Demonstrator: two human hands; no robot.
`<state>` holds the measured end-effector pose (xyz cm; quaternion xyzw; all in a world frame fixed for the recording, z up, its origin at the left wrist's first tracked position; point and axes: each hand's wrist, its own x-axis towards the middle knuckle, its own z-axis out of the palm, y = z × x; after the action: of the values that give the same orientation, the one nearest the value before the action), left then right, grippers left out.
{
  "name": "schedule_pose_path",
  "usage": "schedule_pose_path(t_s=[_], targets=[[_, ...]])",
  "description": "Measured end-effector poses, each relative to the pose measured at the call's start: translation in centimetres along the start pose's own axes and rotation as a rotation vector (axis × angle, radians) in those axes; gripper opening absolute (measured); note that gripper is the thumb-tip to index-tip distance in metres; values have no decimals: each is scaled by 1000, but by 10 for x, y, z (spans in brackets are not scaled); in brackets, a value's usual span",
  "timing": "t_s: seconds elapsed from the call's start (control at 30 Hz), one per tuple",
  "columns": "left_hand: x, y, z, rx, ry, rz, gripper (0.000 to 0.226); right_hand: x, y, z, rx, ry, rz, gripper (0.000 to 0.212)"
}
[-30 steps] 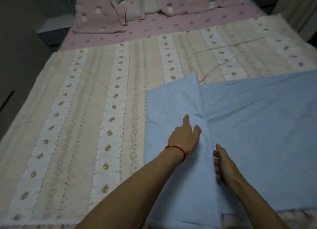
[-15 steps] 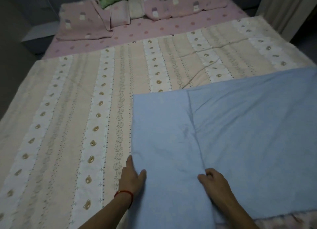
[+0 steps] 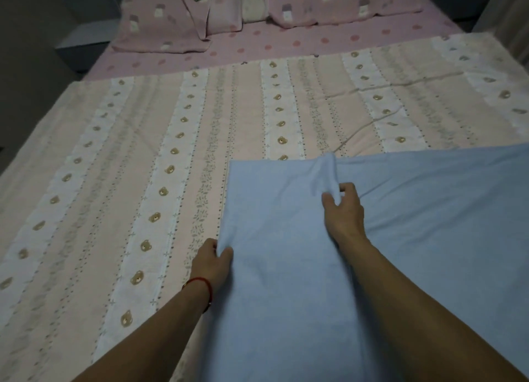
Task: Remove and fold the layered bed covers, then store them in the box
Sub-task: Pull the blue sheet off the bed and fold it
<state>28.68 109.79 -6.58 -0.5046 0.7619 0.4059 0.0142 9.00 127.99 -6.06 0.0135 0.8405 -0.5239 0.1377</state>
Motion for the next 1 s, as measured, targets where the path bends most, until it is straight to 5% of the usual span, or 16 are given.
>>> schedule_pose_path(t_s=[0.13, 0.37, 0.5, 0.67, 0.83, 0.9, 1.0], targets=[[-1, 1, 1, -57, 67, 28, 11, -11, -12, 6, -45, 84, -354, 11], [1, -12, 1, -19, -63, -52, 38, -7, 29, -18, -47, -137, 141, 43], [-26, -47, -13, -21, -199, -65, 47, -114, 71, -56, -60, -118, 195, 23], [-92, -94, -21, -199, -402, -92, 40, -218, 99, -68, -120, -190, 215, 33], [-154, -126, -15, -181, -307, -99, 26, -249, 110, -85, -371, -163, 244, 40], [-157, -127, -15, -73, -265, -77, 27, -246, 105, -83, -720, -143, 133, 46], [-146, -108, -23, 82, -152, -20, 26, -229, 95, -57, -890, 20, -304, 57]])
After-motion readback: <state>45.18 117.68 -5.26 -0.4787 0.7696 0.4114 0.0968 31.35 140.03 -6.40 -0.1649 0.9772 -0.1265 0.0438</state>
